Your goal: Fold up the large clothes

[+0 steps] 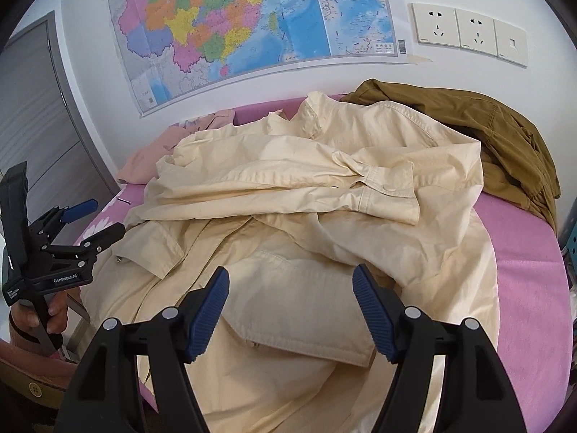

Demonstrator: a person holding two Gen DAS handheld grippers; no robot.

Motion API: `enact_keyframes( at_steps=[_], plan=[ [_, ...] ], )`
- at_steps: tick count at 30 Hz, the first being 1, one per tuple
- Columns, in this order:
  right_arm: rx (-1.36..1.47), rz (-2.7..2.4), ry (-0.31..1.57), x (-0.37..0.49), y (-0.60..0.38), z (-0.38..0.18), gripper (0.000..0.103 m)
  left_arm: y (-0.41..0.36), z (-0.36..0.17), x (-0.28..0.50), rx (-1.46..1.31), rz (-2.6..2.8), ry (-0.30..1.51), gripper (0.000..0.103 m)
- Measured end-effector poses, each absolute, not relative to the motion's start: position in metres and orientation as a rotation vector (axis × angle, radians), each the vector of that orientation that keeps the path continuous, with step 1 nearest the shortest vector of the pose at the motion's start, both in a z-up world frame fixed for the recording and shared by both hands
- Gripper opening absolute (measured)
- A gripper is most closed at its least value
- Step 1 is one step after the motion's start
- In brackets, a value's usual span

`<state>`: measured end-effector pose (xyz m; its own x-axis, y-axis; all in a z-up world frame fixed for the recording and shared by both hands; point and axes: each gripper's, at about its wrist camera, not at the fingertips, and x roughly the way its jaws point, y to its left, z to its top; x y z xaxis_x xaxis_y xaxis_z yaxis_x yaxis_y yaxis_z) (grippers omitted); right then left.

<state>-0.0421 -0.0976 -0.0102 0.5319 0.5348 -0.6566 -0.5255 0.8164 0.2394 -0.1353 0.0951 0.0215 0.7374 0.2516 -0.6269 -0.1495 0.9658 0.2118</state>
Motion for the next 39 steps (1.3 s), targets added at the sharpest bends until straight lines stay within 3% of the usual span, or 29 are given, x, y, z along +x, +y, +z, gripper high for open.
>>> enact_keyframes(
  at_steps=[25, 39],
  plan=[
    [0.099, 0.639, 0.765, -0.074, -0.134, -0.012, 0.073, 0.094, 0.010, -0.176, 0.094, 0.233, 0.693, 0.096],
    [0.067, 0.617, 0.729, -0.099, -0.141, -0.011, 0.076, 0.056, 0.008, -0.187, 0.108, 0.183, 0.679, 0.096]
  ],
)
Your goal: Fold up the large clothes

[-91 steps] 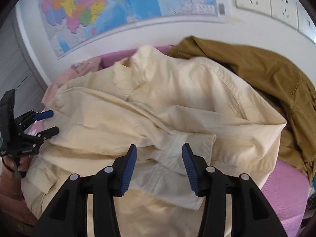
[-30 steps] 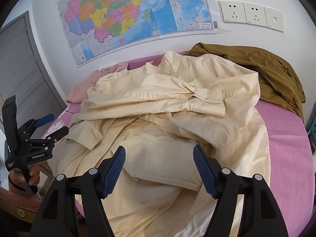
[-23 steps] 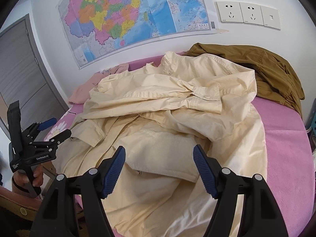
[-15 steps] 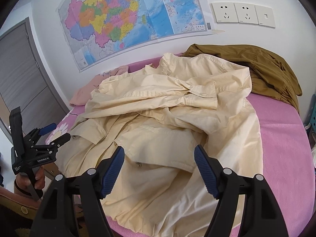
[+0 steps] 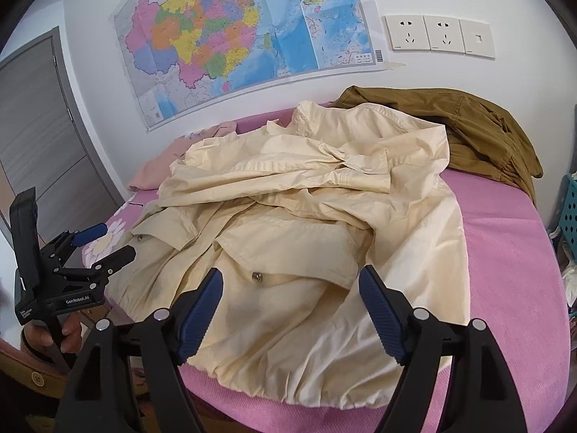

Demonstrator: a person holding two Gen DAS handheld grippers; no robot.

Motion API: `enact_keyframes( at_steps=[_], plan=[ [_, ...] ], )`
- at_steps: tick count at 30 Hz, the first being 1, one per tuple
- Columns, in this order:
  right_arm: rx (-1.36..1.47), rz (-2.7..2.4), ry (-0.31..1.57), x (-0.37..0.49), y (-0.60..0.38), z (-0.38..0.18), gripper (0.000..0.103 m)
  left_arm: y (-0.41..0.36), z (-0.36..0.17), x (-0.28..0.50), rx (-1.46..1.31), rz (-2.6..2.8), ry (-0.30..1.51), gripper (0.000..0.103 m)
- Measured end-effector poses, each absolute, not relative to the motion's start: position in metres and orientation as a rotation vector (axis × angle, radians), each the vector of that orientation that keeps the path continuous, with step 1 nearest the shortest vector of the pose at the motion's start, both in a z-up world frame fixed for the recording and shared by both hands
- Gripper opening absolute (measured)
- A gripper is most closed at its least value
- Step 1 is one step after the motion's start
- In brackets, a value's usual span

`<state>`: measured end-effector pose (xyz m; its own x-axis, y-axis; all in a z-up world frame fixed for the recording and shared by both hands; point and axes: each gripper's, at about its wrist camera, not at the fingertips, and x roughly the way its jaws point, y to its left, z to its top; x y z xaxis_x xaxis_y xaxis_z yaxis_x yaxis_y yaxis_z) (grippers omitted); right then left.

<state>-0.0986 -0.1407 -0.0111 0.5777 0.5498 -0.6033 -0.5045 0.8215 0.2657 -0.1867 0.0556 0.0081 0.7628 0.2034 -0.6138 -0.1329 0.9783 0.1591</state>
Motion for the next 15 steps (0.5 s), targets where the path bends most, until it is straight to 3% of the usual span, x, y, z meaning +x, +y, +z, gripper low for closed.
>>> enact_keyframes(
  at_steps=[15],
  plan=[
    [0.098, 0.557, 0.729, -0.105, -0.181, -0.012, 0.082, 0.072, 0.009, -0.200, 0.099, 0.271, 0.695, 0.096]
  ],
)
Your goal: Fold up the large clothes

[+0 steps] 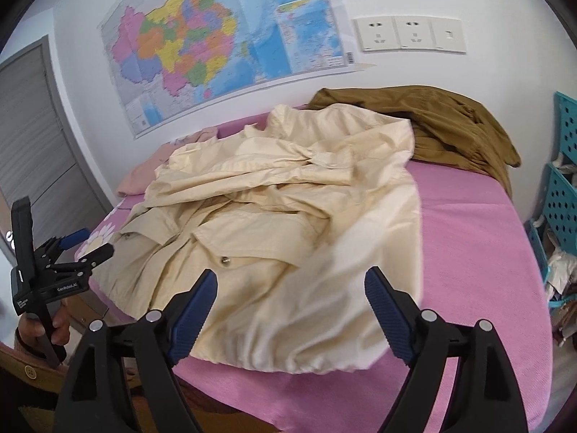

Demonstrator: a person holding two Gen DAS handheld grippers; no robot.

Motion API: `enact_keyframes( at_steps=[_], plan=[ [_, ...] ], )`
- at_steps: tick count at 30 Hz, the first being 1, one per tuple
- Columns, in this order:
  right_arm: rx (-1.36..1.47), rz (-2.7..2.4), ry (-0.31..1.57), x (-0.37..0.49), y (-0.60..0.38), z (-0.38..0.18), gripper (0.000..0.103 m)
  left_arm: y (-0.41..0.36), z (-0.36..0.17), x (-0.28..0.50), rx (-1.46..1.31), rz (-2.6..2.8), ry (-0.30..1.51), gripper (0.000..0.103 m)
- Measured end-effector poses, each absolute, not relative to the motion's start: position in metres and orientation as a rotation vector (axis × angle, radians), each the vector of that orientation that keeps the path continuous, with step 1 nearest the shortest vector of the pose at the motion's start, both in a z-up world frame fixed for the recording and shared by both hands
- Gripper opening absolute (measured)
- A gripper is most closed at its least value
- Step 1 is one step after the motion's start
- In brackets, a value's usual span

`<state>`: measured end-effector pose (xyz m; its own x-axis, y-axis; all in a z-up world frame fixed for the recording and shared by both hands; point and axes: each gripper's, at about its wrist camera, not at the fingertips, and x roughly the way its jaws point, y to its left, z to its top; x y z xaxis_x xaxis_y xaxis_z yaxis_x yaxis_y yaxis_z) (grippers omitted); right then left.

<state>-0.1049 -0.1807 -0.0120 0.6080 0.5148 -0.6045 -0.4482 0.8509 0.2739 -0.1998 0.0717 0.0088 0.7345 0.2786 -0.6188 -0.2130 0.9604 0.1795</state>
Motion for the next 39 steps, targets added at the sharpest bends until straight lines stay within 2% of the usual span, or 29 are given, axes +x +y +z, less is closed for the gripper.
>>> enact_keyframes(
  at_steps=[24, 36, 38, 39],
  plan=[
    [0.214, 0.499, 0.863, -0.073, -0.229, -0.049, 0.097, 0.105, 0.003, -0.205, 0.065, 0.341, 0.732, 0.097],
    [0.322, 0.652, 0.943, -0.062, -0.225, -0.072, 0.098, 0.174, -0.014, -0.212, -0.152, 0.248, 0.804, 0.097],
    [0.353, 0.681, 0.944, -0.062, -0.225, -0.072, 0.093, 0.176, -0.022, -0.211, -0.185, 0.199, 0.830, 0.097],
    [0.387, 0.729, 0.947, -0.061, -0.224, -0.073, 0.085, 0.177, -0.026, -0.211, -0.204, 0.173, 0.835, 0.097]
  ],
)
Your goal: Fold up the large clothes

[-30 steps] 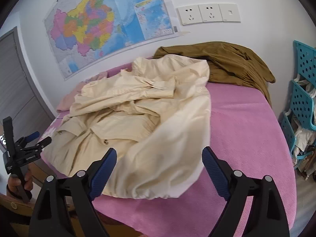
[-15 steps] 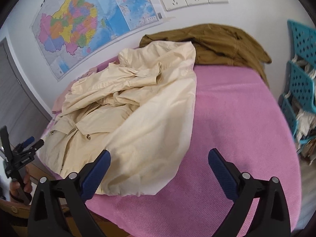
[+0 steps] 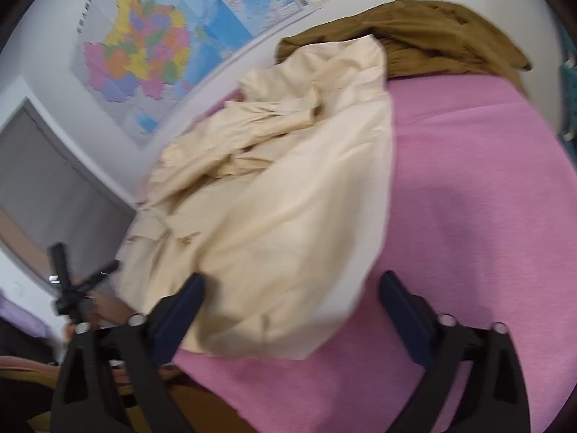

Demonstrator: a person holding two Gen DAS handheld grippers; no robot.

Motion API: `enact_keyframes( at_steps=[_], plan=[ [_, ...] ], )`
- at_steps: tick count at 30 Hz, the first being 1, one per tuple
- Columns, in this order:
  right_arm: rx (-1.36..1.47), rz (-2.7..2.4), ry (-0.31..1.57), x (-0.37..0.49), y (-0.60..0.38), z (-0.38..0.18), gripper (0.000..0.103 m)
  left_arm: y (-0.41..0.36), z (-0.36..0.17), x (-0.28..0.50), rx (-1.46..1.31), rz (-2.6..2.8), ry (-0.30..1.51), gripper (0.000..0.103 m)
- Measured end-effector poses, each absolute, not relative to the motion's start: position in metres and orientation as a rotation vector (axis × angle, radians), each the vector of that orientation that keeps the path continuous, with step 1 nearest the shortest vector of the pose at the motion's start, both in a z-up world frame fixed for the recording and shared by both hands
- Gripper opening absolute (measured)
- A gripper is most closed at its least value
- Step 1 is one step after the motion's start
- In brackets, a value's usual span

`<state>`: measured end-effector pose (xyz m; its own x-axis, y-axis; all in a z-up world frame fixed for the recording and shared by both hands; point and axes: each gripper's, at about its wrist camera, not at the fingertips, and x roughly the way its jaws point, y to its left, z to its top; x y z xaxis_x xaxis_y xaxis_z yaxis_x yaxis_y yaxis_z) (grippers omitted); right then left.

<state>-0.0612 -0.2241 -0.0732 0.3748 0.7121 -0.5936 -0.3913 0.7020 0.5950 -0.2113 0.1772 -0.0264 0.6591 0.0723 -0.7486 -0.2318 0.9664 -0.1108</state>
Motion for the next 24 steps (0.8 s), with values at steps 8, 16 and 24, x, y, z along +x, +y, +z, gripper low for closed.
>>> enact_keyframes(
  at_steps=[8, 16, 24],
  plan=[
    [0.429, 0.760, 0.937, -0.055, -0.217, -0.077, 0.088, 0.179, -0.054, -0.201, -0.345, -0.010, 0.886, 0.098],
    [0.447, 0.820, 0.921, -0.050, -0.201, -0.070, 0.025, 0.172, -0.048, -0.195, -0.370, -0.028, 0.849, 0.055],
    [0.499, 0.924, 0.761, -0.089, -0.214, -0.010, 0.012, 0.193, 0.006, -0.227, -0.494, -0.106, 0.714, 0.022]
  ],
)
